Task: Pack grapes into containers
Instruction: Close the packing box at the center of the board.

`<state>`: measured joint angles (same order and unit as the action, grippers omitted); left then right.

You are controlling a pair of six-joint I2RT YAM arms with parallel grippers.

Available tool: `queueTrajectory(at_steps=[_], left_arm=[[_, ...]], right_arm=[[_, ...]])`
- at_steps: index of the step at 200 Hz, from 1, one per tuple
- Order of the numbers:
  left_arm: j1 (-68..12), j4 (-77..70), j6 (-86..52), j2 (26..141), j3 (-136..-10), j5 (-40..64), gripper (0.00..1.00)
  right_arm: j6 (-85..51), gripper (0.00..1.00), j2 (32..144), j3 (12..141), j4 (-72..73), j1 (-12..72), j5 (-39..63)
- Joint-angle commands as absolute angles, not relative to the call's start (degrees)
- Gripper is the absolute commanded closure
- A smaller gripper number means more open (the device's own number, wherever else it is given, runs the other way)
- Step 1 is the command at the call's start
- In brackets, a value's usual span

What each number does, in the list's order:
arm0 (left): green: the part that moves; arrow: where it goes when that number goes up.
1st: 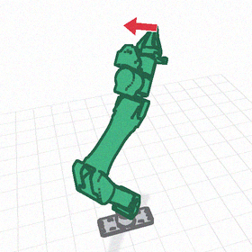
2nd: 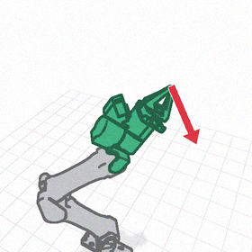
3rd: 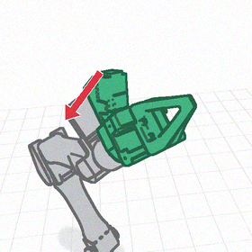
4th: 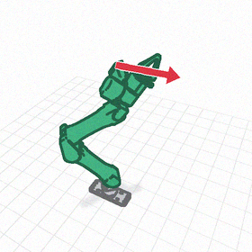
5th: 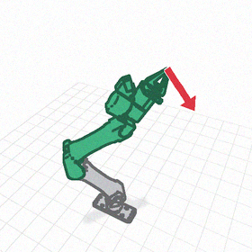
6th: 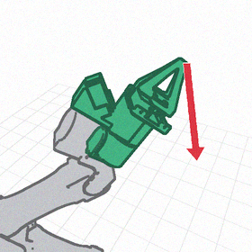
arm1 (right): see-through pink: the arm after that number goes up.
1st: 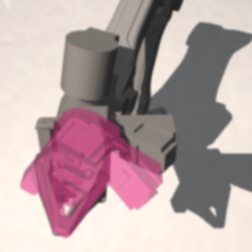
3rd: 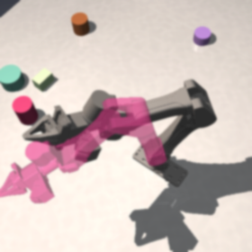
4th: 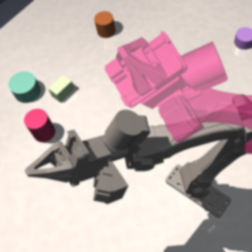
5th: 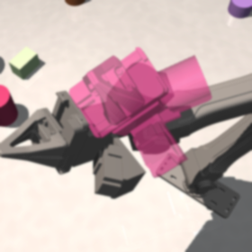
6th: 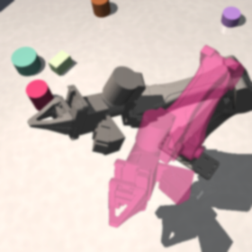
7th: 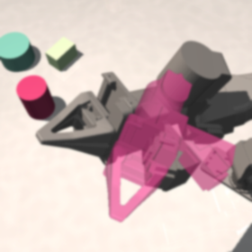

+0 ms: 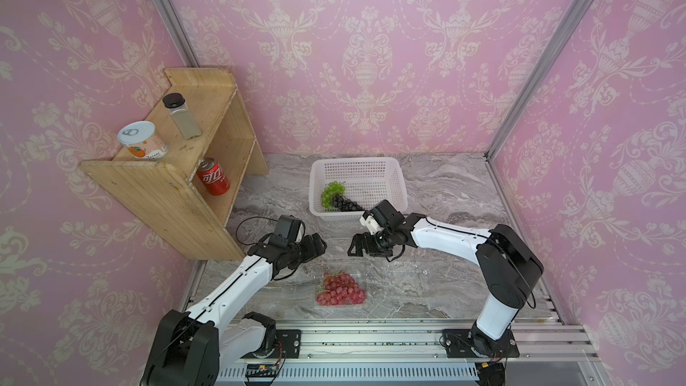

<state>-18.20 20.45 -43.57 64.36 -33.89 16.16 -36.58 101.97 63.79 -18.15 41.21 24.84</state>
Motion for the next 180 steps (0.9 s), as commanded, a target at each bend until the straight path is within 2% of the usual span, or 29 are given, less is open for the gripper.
queueTrajectory(at_steps=[1,101,180], left_arm=[[-18.5,15.5,-45.7,66.1,-32.7,17.7,0.14],[-18.5,10.1,-46.0,72.1,-34.7,19.2,0.14],[-18.5,9.8,-46.1,66.6,-35.8,18.9,0.13]], right_arm=[[-38.1,0.05,104.2,64.8,-15.5,40.8,27.1],[-38.8,0.06,104.8,65.9,-9.8,40.4,29.4],[-39.8,0.06,99.4,61.8,-4.6,40.4,27.9]])
